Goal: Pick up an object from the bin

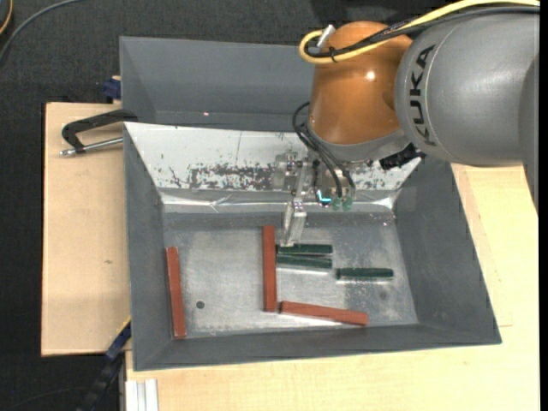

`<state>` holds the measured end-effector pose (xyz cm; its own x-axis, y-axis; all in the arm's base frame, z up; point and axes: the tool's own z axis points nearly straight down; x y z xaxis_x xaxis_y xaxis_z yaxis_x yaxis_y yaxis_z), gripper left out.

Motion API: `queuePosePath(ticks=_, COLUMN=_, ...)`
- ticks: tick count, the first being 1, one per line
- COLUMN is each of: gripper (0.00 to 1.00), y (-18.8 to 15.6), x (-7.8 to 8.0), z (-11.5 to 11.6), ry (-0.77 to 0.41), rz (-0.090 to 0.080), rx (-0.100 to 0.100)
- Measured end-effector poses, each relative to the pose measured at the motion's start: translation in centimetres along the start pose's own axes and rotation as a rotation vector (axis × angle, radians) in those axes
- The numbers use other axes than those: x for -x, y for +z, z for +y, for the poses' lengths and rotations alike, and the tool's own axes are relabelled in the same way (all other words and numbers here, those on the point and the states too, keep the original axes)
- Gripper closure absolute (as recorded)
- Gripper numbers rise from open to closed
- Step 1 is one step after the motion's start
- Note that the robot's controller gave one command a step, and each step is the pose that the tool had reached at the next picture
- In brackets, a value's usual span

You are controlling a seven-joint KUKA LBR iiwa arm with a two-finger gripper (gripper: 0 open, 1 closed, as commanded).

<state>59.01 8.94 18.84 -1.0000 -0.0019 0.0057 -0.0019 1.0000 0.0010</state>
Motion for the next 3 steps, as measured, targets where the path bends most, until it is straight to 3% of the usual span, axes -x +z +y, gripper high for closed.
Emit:
queuePosePath(ticks=1, gripper=0.0, y=10.7, x=-2.4, z=-0.6, ry=-0.682, rz=-0.002, rx=-0.001)
queuePosePath(ticks=2, gripper=1.0, y=10.5, x=-2.3, z=-0.6, ry=-0.68, rz=-0.007, rx=-0.001)
queuePosePath(ticks=3, gripper=1.0, y=-1.8, x=-0.3, z=-0.3, ry=-0.689, rz=-0.021, rx=-0.005)
